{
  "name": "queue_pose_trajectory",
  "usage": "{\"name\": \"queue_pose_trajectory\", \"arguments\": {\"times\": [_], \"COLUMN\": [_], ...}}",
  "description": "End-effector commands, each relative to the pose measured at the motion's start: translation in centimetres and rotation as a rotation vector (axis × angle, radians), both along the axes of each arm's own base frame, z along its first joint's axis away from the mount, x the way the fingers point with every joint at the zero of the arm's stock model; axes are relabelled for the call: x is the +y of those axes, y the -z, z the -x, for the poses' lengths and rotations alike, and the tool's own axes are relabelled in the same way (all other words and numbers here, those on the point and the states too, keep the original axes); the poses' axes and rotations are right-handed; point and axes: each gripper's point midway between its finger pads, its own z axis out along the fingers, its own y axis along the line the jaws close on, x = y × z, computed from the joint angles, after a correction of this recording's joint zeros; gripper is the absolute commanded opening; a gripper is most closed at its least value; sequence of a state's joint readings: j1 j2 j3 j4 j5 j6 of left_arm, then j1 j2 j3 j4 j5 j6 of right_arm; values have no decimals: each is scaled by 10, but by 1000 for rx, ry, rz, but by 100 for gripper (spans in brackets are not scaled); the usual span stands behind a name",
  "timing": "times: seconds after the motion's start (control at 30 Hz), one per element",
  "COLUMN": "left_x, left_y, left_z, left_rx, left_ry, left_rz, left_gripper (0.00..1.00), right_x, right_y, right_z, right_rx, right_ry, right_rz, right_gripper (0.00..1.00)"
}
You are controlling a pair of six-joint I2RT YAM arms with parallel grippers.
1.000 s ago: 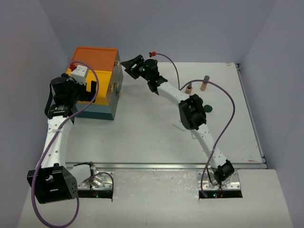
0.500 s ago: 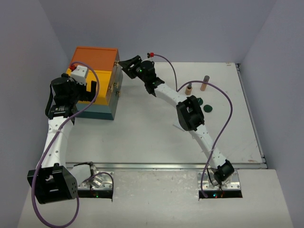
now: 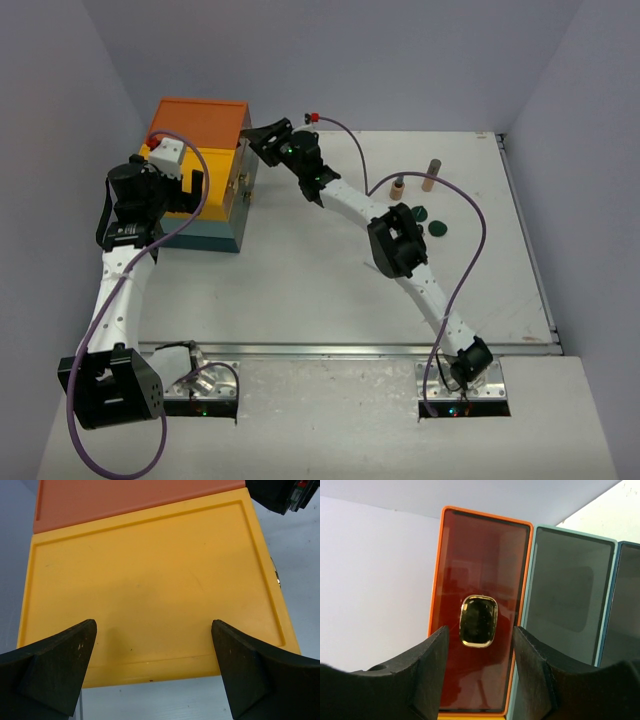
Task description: Organize the makeup
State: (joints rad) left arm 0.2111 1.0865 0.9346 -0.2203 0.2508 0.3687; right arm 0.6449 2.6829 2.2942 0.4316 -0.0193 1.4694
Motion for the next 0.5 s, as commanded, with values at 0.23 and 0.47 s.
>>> {"name": "queue_pose_trajectory", "arguments": {"times": [0.23, 0.47], "left_x": [4, 4], "left_y": [14, 10], "left_z": [7, 8], "left_rx": [32, 26], "left_ry": [-11, -14], "left_rz": [-12, -14], "left_gripper": [100, 100], "right_x": [14, -6], "right_y": [-39, -34], "right_z": [12, 15], "right_rx": [-63, -61], "right_ry": [-14, -26], "right_rz": [-97, -71], "right_gripper": [16, 0]}}
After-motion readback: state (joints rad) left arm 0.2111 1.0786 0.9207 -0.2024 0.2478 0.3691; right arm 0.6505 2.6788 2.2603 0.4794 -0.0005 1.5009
